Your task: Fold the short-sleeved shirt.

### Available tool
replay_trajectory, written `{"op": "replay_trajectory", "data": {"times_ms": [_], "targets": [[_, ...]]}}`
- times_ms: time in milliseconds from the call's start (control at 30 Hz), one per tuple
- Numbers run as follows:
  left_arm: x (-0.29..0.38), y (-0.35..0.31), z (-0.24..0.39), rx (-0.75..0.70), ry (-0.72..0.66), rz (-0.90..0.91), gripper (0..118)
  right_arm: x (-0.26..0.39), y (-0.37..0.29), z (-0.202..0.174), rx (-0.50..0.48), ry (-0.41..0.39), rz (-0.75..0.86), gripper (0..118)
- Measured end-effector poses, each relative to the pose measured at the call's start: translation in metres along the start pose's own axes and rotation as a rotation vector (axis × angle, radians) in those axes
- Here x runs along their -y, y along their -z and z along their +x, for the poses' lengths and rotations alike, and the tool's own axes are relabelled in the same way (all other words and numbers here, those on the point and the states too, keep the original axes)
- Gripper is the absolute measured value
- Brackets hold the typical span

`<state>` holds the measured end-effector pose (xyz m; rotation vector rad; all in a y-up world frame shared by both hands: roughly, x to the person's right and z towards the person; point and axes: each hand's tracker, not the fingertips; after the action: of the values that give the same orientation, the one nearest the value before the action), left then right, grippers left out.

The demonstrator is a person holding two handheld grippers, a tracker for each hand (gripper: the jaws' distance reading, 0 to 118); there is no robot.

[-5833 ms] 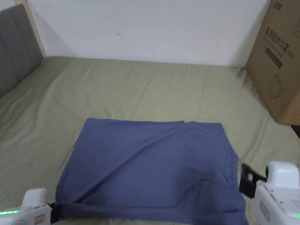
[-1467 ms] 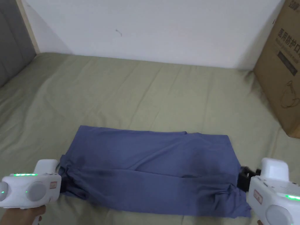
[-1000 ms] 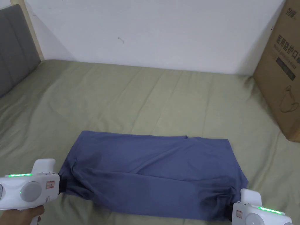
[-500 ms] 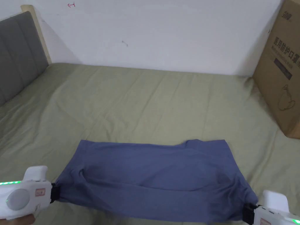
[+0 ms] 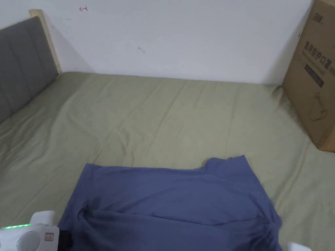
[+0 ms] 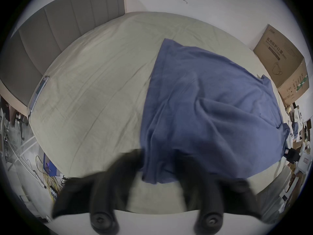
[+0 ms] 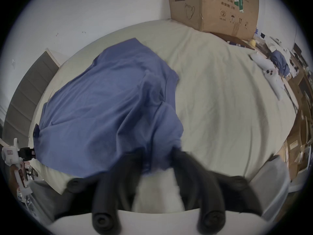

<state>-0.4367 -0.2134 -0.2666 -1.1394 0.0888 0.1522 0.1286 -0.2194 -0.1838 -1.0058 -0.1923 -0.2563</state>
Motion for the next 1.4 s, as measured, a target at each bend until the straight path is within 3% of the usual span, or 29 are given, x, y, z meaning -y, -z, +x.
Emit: {"op": "replay_trajectory", "data": {"times_ms": [33, 100, 433, 633, 667, 700, 733, 767, 800, 967, 1100, 1400], "targets": [[-0.004, -0.007, 0.003, 0.029, -0.001, -0.001, 95, -0.007, -0.009, -0.001, 0.004, -0.014, 0.017, 78], [-0.011, -0.028, 0.013, 0.105, -0.007, 0.074, 101, -0.02, -0.031, -0.003, -0.027, -0.031, 0.117, 93], [-0.062, -0.161, 0.089, 0.214, 0.085, 0.611, 101, -0.107, -0.151, -0.052, -0.091, -0.139, 0.632, 94], [-0.067, -0.189, 0.124, 0.223, 0.124, 0.86, 96, -0.118, -0.181, -0.081, -0.068, -0.195, 0.828, 93], [-0.067, -0.189, 0.128, 0.226, 0.129, 0.889, 88, -0.118, -0.183, -0.084, -0.072, -0.201, 0.837, 89], [-0.066, -0.19, 0.131, 0.238, 0.137, 0.892, 64, -0.118, -0.184, -0.087, -0.076, -0.202, 0.843, 70], [-0.068, -0.19, 0.133, 0.248, 0.131, 0.869, 33, -0.117, -0.185, -0.089, -0.074, -0.206, 0.856, 48], [-0.071, -0.188, 0.136, 0.263, 0.128, 0.846, 2, -0.117, -0.184, -0.092, -0.064, -0.21, 0.863, 19], [-0.068, -0.184, 0.137, 0.261, 0.12, 0.855, 0, -0.117, -0.183, -0.094, -0.058, -0.213, 0.864, 0], [-0.071, -0.171, 0.142, 0.249, 0.186, 0.824, 0, -0.122, -0.173, -0.098, -0.054, -0.239, 0.856, 0], [-0.086, -0.155, 0.135, 0.216, 0.196, 0.775, 0, -0.131, -0.161, -0.096, -0.076, -0.216, 0.824, 0], [-0.174, -0.066, 0.087, 0.151, 0.163, 0.446, 0, -0.155, -0.121, -0.104, -0.054, -0.231, 0.759, 0]]}}
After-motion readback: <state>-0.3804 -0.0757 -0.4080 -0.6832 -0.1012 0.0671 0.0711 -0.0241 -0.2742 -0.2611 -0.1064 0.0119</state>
